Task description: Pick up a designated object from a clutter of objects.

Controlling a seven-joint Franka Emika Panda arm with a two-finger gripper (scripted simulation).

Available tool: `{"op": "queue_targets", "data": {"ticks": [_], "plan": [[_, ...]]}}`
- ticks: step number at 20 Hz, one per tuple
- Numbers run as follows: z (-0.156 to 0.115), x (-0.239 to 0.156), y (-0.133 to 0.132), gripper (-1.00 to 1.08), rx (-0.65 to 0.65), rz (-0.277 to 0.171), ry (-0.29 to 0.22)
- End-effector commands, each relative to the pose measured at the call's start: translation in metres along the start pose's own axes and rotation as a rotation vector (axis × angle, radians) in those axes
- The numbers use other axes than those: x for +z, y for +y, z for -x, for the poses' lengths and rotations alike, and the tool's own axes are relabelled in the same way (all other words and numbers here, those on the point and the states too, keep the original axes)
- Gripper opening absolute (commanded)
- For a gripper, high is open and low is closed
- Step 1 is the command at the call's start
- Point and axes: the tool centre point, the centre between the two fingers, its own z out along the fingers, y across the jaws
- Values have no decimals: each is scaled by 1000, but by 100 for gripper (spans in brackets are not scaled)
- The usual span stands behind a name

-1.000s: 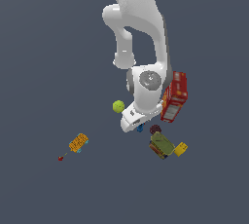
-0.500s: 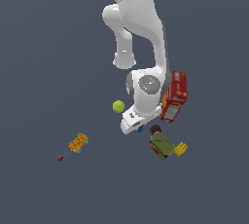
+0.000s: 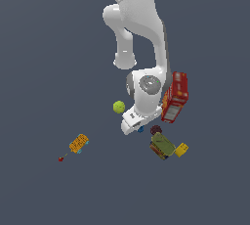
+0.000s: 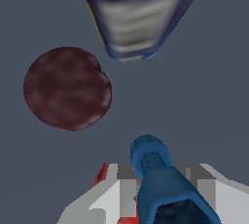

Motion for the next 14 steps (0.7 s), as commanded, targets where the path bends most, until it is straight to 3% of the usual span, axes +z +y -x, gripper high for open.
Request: {"op": "queue_targets", "data": {"ticks": [1, 14], "plan": [[1, -3, 1, -100, 0, 0, 1], [34, -56, 8, -100, 0, 1, 0]]}}
